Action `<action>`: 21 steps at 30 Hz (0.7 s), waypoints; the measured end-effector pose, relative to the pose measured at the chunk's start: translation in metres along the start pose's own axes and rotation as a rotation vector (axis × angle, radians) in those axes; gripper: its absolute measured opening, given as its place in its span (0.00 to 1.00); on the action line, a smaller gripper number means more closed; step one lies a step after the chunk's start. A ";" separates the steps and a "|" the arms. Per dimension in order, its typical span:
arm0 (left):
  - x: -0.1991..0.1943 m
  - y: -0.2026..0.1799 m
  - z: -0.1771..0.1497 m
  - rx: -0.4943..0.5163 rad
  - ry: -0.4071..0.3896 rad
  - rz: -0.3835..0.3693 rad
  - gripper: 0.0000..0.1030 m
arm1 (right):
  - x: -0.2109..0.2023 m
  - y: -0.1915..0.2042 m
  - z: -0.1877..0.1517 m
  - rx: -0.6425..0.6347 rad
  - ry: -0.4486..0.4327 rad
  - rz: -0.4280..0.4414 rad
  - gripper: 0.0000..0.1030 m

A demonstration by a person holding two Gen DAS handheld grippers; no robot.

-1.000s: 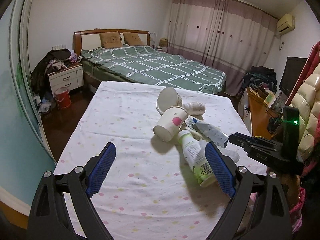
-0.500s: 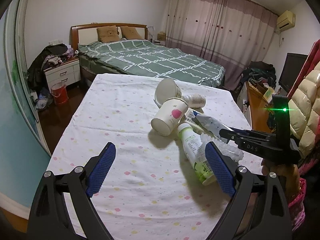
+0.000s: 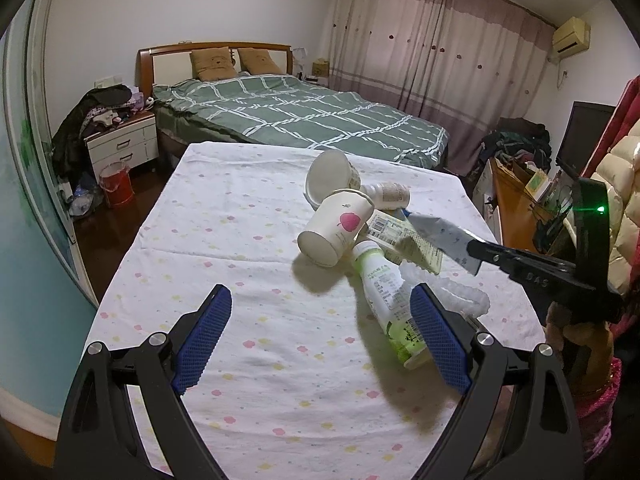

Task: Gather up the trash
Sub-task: 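Grasp the white-and-blue tube with the right gripper and lift it, then carry the white-and-blue tube into the bin and open the right gripper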

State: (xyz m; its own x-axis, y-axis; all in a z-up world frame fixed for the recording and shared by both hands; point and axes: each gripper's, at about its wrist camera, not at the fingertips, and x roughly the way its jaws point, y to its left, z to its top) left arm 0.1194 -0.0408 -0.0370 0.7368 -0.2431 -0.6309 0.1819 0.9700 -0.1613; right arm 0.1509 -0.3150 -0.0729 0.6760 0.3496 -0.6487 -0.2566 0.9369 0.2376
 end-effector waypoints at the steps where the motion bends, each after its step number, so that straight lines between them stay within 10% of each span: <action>1: 0.000 -0.001 0.000 0.002 0.001 -0.001 0.87 | -0.003 -0.002 0.000 0.005 -0.006 -0.002 0.09; 21: 0.015 -0.038 0.002 0.072 0.029 -0.029 0.87 | -0.096 -0.148 -0.052 0.279 -0.124 -0.330 0.09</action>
State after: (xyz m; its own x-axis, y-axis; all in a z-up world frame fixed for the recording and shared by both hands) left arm 0.1244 -0.0808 -0.0389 0.7118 -0.2698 -0.6485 0.2500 0.9601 -0.1250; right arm 0.0885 -0.4873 -0.0833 0.7727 0.0140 -0.6346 0.1710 0.9582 0.2293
